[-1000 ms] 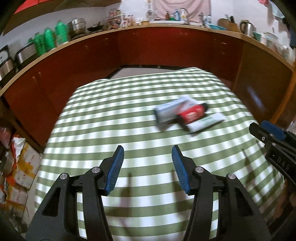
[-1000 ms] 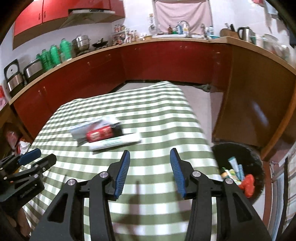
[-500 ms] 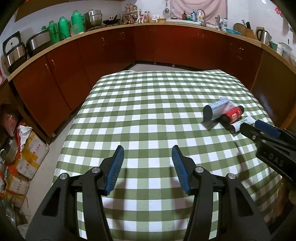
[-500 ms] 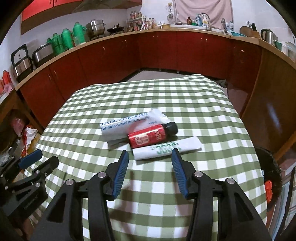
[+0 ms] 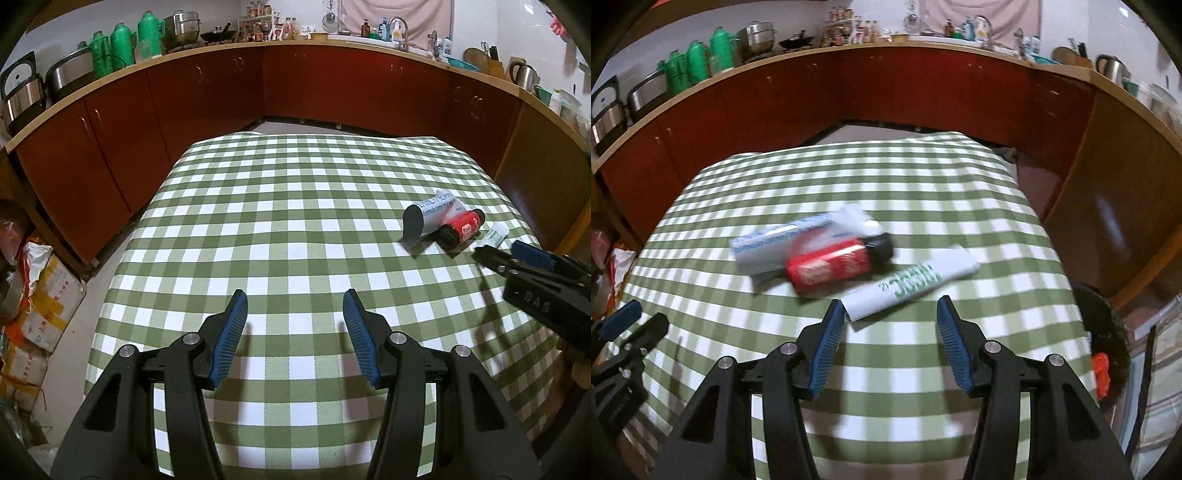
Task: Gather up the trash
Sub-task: 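Grasp the white toothpaste tube with the right tool while the left tool grasps the white milk-powder tube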
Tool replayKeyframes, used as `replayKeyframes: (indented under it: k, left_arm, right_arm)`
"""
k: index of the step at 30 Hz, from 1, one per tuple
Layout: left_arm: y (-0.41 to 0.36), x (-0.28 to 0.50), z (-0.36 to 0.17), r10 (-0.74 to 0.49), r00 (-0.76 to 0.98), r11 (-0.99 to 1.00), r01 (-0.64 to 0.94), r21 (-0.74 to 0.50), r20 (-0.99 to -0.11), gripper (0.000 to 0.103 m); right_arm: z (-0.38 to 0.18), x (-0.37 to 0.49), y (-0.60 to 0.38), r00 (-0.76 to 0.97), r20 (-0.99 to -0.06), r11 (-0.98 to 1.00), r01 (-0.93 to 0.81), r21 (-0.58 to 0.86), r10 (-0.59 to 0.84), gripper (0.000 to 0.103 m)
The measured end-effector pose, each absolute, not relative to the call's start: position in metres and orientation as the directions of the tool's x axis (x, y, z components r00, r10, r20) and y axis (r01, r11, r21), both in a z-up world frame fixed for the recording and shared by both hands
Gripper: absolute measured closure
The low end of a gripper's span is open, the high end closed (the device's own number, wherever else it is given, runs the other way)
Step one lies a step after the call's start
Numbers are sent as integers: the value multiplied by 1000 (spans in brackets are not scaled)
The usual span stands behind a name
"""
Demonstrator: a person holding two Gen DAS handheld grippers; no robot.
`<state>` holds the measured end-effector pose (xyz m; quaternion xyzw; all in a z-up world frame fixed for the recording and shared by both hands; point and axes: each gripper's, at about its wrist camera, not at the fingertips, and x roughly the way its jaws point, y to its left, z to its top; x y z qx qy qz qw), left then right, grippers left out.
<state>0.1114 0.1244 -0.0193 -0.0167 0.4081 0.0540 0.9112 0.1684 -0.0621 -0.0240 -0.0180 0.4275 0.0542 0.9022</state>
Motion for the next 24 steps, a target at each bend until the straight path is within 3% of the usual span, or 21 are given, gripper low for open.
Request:
replayKeyframes:
  k: [20,23,24]
  left_arm:
    - [118,122,-16,62,671,996,-91,2,-739,51]
    - [112,125,-15,48,674,997,-72,-1,-737,49]
    - [110,126,-14,43,675,998,-66,-2,-736,44]
  right_arm:
    - [-29,197,-90,604,-794,996,-7,87,73,50]
    - [-30,197,-91,608,-792,998,-14,64,59,60]
    - [-30,196,-92,612,-789,998,-19,60,59,62]
